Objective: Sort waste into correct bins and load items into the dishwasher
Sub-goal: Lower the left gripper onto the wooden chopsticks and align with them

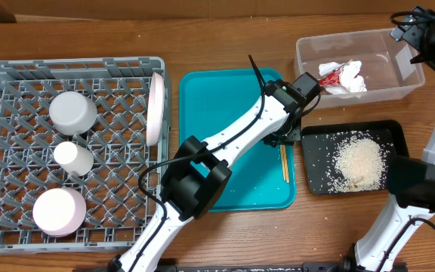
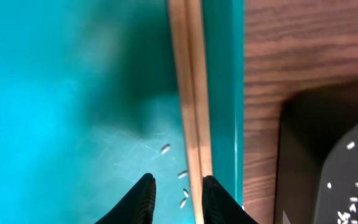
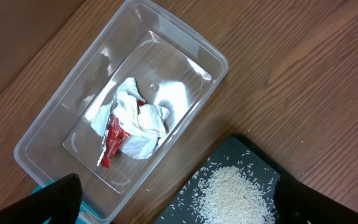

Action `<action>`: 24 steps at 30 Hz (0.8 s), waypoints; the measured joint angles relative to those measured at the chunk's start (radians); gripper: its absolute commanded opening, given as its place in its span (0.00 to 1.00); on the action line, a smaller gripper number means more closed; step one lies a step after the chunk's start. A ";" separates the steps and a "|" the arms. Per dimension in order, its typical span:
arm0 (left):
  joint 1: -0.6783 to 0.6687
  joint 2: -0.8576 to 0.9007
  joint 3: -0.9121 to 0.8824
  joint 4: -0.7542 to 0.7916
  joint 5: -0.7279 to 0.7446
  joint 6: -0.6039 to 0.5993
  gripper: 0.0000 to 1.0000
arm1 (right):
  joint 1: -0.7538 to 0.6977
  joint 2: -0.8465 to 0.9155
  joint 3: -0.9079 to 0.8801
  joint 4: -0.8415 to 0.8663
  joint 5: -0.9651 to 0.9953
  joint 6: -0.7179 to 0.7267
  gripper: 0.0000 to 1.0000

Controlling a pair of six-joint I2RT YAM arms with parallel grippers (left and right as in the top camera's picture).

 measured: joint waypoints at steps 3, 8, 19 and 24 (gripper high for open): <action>0.000 0.000 -0.001 0.005 -0.036 -0.026 0.26 | 0.000 0.000 0.000 0.000 0.000 0.000 1.00; 0.000 0.000 -0.010 0.040 -0.071 -0.061 0.25 | 0.000 0.000 0.000 0.000 0.000 0.000 1.00; -0.001 0.000 -0.015 0.105 -0.105 -0.075 0.26 | 0.000 0.000 0.000 0.000 0.000 0.000 1.00; -0.001 0.002 -0.015 0.108 -0.144 -0.082 0.27 | 0.000 0.000 0.000 0.000 0.000 0.000 1.00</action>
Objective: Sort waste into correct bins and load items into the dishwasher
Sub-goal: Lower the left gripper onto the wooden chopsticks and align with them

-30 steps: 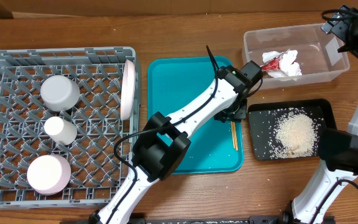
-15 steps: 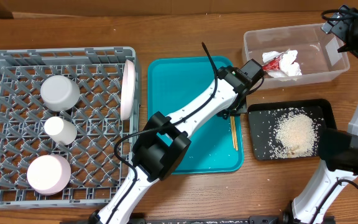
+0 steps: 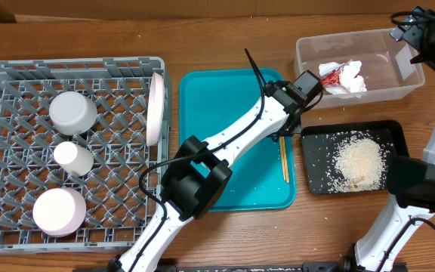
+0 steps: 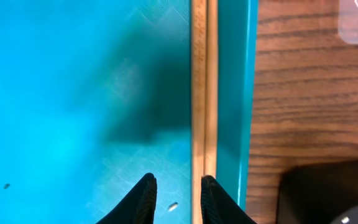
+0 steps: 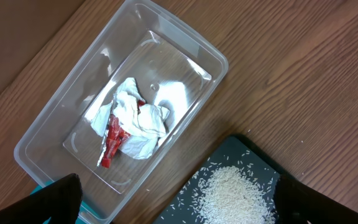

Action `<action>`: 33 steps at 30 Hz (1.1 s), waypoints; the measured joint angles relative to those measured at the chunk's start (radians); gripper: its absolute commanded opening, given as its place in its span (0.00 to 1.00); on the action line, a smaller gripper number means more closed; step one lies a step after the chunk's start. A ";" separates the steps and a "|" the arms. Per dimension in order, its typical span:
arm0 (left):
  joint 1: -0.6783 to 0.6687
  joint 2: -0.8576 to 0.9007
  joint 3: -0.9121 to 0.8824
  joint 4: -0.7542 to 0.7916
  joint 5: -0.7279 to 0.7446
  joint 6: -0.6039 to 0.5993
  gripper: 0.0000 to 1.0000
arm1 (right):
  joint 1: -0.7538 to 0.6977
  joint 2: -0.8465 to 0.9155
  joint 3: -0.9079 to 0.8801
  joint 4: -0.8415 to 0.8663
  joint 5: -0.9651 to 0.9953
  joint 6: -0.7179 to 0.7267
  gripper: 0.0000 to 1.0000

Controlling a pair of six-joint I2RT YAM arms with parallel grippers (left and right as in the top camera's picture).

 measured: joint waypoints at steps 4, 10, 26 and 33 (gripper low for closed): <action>0.000 0.021 0.000 0.002 -0.010 -0.003 0.27 | 0.000 0.000 0.000 0.000 0.000 0.000 1.00; 0.000 0.045 0.000 0.013 -0.010 -0.004 0.27 | 0.000 0.000 0.000 0.000 0.000 0.000 1.00; 0.008 0.046 0.047 -0.108 -0.002 -0.003 0.30 | 0.000 0.000 0.000 0.000 0.000 0.000 1.00; 0.012 0.046 0.074 -0.060 0.022 -0.003 0.31 | 0.000 0.000 0.000 0.000 0.000 0.000 1.00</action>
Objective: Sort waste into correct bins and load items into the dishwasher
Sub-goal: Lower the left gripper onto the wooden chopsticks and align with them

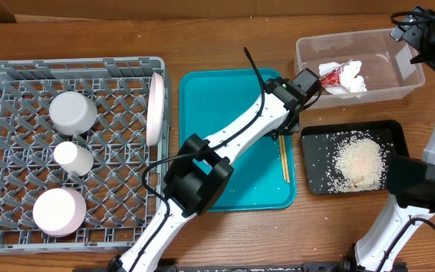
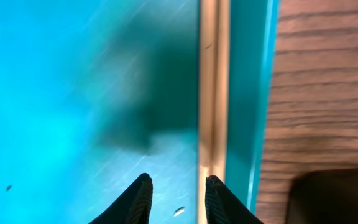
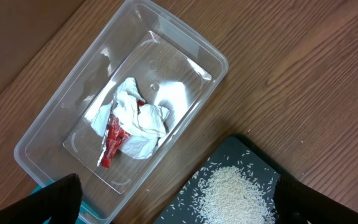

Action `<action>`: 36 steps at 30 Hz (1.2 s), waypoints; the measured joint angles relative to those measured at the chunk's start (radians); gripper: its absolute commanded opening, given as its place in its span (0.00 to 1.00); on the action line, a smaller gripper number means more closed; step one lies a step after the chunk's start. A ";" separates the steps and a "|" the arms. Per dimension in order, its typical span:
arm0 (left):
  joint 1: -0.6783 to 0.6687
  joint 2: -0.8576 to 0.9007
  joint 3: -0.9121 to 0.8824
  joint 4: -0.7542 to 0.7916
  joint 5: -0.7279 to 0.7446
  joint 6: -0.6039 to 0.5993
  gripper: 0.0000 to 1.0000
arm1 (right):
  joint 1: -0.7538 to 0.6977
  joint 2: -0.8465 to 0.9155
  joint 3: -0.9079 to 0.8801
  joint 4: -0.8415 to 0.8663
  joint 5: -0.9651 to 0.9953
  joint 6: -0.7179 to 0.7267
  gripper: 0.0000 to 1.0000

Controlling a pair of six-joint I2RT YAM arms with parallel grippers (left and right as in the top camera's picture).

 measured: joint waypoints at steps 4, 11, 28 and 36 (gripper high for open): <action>0.000 0.000 -0.007 0.047 0.006 0.000 0.32 | 0.000 0.000 0.000 -0.001 0.000 0.000 1.00; 0.000 0.000 -0.061 0.089 0.010 0.000 0.31 | 0.000 0.000 0.000 0.000 0.000 0.000 1.00; 0.000 0.000 -0.072 0.071 0.009 0.000 0.28 | 0.000 0.000 0.000 0.000 0.000 0.000 1.00; 0.024 0.000 -0.045 -0.023 0.031 0.000 0.32 | 0.000 0.000 0.000 -0.001 0.000 0.000 1.00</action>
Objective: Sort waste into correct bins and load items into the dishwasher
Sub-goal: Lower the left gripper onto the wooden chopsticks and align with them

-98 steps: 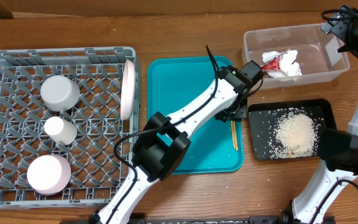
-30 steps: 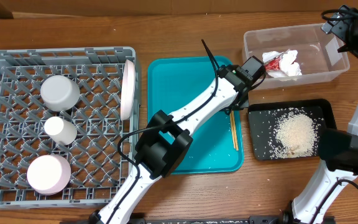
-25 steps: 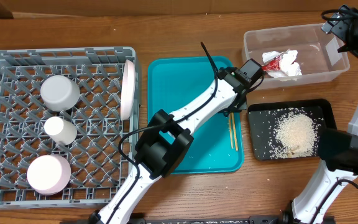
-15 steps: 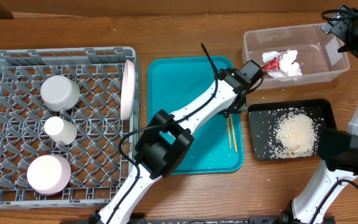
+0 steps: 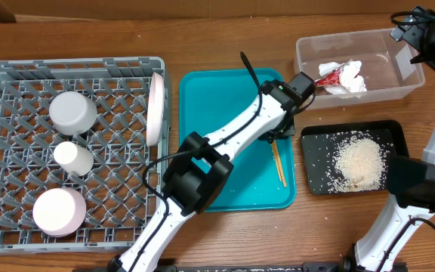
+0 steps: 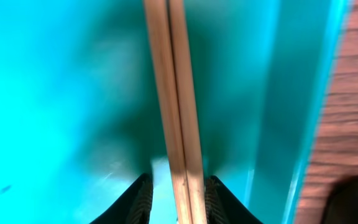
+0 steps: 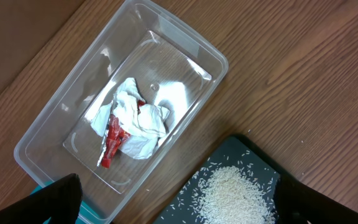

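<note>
A pair of wooden chopsticks (image 6: 176,93) lies on the teal tray (image 6: 55,93), a little in from its right rim. My left gripper (image 6: 179,193) is low over the tray and open, its two fingers standing on either side of the chopsticks' near end; the right finger touches or nearly touches them. In the overhead view the chopsticks (image 5: 277,162) lie slightly slanted, below the left gripper (image 5: 274,137). My right gripper (image 7: 176,186) hangs high over the back right, wide open and holding nothing.
A grey dish rack (image 5: 21,75) at the left holds a pink plate (image 5: 155,106), a grey bowl (image 5: 72,112), a white cup (image 5: 74,159) and a pink bowl (image 5: 59,210). A clear bin (image 5: 399,79) holds crumpled wrappers (image 5: 342,75). A black tray (image 5: 316,177) holds rice (image 5: 359,160).
The chopsticks lay against the tray's right rim, under my left gripper's right finger. Now they lie further in from the rim, slanted, between the two fingers. The right arm has not moved.
My left gripper stood open over the tray's right edge, its right finger over the chopsticks lying along the rim. It then stood further up along them twice. Now the chopsticks lie away from the rim, between the fingers. The right gripper stayed open above the bin.
</note>
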Action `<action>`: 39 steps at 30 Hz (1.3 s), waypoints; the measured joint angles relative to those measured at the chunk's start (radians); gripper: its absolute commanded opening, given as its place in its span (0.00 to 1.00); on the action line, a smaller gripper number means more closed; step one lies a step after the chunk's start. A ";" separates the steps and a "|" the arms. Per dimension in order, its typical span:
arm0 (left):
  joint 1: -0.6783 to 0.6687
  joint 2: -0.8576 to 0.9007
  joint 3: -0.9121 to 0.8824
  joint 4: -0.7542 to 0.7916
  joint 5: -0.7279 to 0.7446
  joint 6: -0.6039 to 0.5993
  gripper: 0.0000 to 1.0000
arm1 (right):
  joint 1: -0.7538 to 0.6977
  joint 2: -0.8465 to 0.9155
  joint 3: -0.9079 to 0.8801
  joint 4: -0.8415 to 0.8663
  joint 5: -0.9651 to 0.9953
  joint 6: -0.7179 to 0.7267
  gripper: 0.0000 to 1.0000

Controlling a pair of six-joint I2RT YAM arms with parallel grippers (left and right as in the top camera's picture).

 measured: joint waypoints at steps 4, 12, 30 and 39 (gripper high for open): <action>0.024 0.000 0.072 -0.056 0.006 0.005 0.34 | 0.000 0.000 0.000 0.000 0.000 0.000 1.00; 0.035 0.000 0.109 -0.089 0.006 0.017 0.34 | 0.000 0.000 0.000 0.000 0.000 0.000 1.00; 0.035 -0.008 -0.017 0.023 0.013 0.015 0.38 | 0.000 0.000 0.000 0.001 0.000 0.000 1.00; 0.035 -0.008 -0.018 0.034 0.013 0.015 0.38 | 0.000 0.000 0.000 0.001 0.000 0.000 1.00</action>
